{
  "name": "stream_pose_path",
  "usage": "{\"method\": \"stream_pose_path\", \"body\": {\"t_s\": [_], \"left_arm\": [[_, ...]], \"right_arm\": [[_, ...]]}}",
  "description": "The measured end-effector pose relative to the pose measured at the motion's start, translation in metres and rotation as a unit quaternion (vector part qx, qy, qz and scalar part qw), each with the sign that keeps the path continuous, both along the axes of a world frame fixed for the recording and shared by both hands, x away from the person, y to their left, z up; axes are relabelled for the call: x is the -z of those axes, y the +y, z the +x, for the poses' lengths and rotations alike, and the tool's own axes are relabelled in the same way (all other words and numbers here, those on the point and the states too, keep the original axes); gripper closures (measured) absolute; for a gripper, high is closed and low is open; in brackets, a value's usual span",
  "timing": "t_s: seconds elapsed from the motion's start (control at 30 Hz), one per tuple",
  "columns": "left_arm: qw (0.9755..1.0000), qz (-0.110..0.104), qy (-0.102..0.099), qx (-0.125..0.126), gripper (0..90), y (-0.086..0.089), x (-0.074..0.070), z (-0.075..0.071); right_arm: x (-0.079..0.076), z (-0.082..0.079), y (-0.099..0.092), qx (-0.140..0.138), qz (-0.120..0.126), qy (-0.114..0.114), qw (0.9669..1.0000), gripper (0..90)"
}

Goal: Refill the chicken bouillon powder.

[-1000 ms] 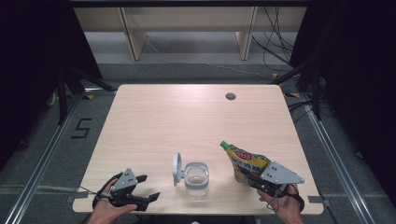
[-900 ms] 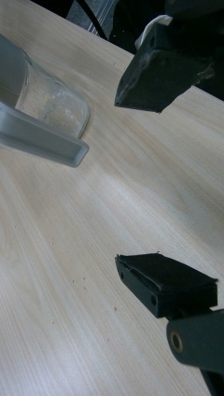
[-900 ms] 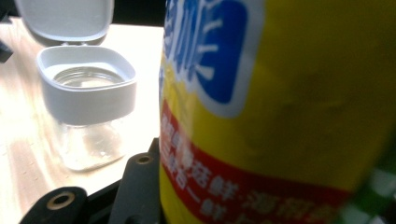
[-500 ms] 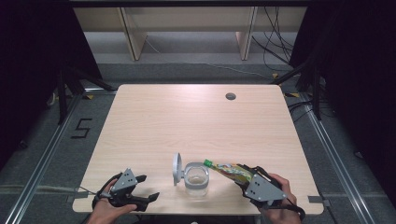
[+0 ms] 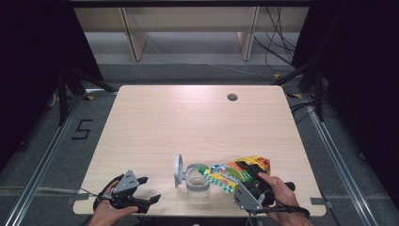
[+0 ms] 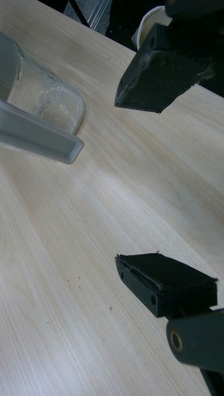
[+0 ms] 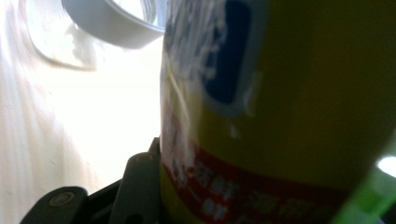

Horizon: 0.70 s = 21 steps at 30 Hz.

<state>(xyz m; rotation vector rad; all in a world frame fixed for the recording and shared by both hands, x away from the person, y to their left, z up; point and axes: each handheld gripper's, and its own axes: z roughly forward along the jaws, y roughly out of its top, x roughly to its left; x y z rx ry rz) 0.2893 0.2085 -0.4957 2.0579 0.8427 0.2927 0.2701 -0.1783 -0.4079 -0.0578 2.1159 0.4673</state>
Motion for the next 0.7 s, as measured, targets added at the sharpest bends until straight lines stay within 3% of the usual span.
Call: {"method": "stream_pose_path", "body": {"t_s": [0.1,0.13,0.17,0.2,0.23,0.27,0.3,0.37,0.4,0.43,0.47,0.57,0.6,0.67,0.7], "left_arm": [[1.0,0.007,0.001,0.003,19.3,0.001,0.0,0.0],[1.0,-0.008,0.005,0.0,19.3,-0.001,0.001,-0.001],[1.0,0.006,0.002,0.003,19.5,0.001,0.0,0.0],[1.0,0.007,0.002,0.003,19.5,0.001,0.0,0.0],[1.0,-0.008,0.003,0.0,19.5,-0.001,0.001,-0.001],[0.9999,-0.014,0.001,-0.001,19.5,-0.002,0.002,0.0],[0.9999,-0.013,0.002,-0.001,19.5,-0.002,0.002,0.0],[1.0,-0.004,0.001,0.003,19.5,0.0,0.002,0.0],[1.0,0.001,0.002,0.001,19.5,0.0,0.001,0.001],[1.0,0.008,0.0,0.003,19.5,0.0,0.001,0.001],[1.0,0.009,0.002,0.001,19.5,0.001,0.001,0.0],[1.0,-0.002,0.001,0.002,19.6,0.0,0.002,0.0],[1.0,-0.004,0.001,0.002,19.6,0.0,0.002,0.0],[1.0,0.009,0.002,0.002,19.5,0.001,0.001,0.001],[1.0,0.009,0.001,0.003,19.5,0.001,0.001,0.0]], "right_arm": [[0.0,0.0,0.002,-0.002,-0.029,-0.014,0.9995,60.7],[-0.002,0.001,0.003,-0.009,-0.048,-0.022,0.9986,60.7],[0.001,0.0,0.003,-0.002,-0.045,-0.018,0.9988,60.7],[0.0,0.0,0.004,-0.001,-0.065,-0.027,0.9975,60.7],[0.001,0.002,0.004,-0.012,-0.071,-0.033,0.9969,60.7],[-0.002,0.003,0.006,-0.032,-0.099,-0.05,0.9933,60.7],[0.004,0.002,0.005,-0.017,-0.081,-0.038,0.9958,60.7],[0.005,0.002,0.007,-0.025,-0.098,-0.05,0.9936,60.7],[0.0,0.003,0.01,-0.046,-0.144,-0.072,0.9859,60.8],[0.006,0.001,0.009,-0.025,-0.124,-0.063,0.99,60.8],[0.005,0.0,0.011,-0.024,-0.138,-0.062,0.9882,60.8],[0.006,-0.001,0.014,-0.025,-0.146,-0.07,0.9865,60.7],[0.006,-0.001,0.015,-0.027,-0.155,-0.077,0.9846,60.8],[0.005,-0.002,0.017,-0.022,-0.189,-0.099,0.9768,60.9],[0.006,-0.001,0.019,-0.032,-0.188,-0.103,0.9762,61.0]]}}
